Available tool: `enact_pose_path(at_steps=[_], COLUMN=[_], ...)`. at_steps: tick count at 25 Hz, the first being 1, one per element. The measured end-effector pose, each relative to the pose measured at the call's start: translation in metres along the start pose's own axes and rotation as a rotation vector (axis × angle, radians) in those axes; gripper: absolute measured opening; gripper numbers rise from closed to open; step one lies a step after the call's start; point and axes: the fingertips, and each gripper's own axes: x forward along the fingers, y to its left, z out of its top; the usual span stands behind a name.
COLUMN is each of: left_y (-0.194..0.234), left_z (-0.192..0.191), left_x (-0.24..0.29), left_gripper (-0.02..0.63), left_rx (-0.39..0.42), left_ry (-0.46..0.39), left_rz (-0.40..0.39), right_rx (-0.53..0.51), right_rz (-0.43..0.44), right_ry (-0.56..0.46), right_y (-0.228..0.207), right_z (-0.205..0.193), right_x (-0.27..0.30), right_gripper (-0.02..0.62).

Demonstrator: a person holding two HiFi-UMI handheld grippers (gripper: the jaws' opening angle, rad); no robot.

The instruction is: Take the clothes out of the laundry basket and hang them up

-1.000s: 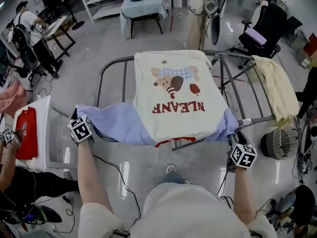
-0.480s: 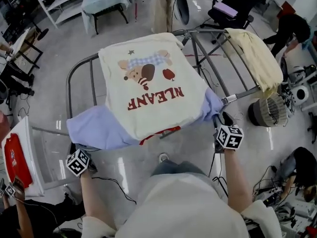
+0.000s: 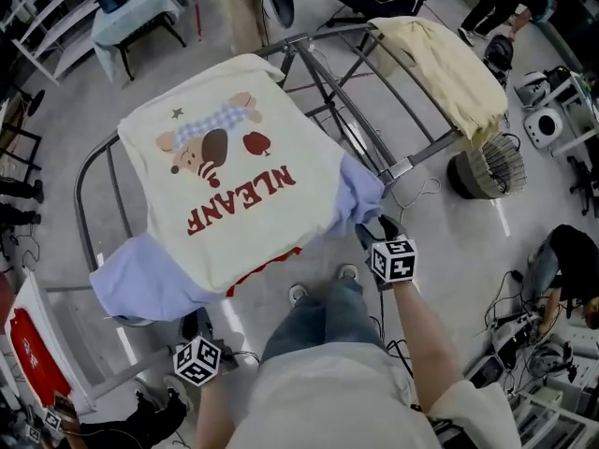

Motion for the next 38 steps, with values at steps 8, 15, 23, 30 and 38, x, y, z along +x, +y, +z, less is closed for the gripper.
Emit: enact_pose_path(at_steps=[8,15,23,30,38], left_y=[-0.166,-0.274,-0.375,-0.453,-0.503], left_z=[-0.014,-0.001,0.026,0.060,0.086], left_x=[0.021,0.016,-0.002,-0.019,-0.019], left_gripper=[0.040,0.016,0.012,0.012,0.012], left_rx=[0.225,0.419,0.446,0.486,0.480], left_ry=[0.027,0.010,0.058,0.047,0.028], left_rz=[-0.353,-0.610,-0.866,-1.019,-1.073], right_rx=[-0.075,-0.074,-0.033,-0.094,-0.182], right_rz=[0.087,0.047,-0.205,-0.403,-0.443], right_ry=[0.087,0.049,-0.091,-0.246,-0.403], right_y=[-0.015,-0.024,-0.089,-0.148,-0.175], right_z=[-0.040,-0.029,0.020,0.111,0.234], right_x=[0.058,0.048,-0.052,-0.136,-0.170], right_gripper=[0.293,0.008,0.006,0.006,0.006])
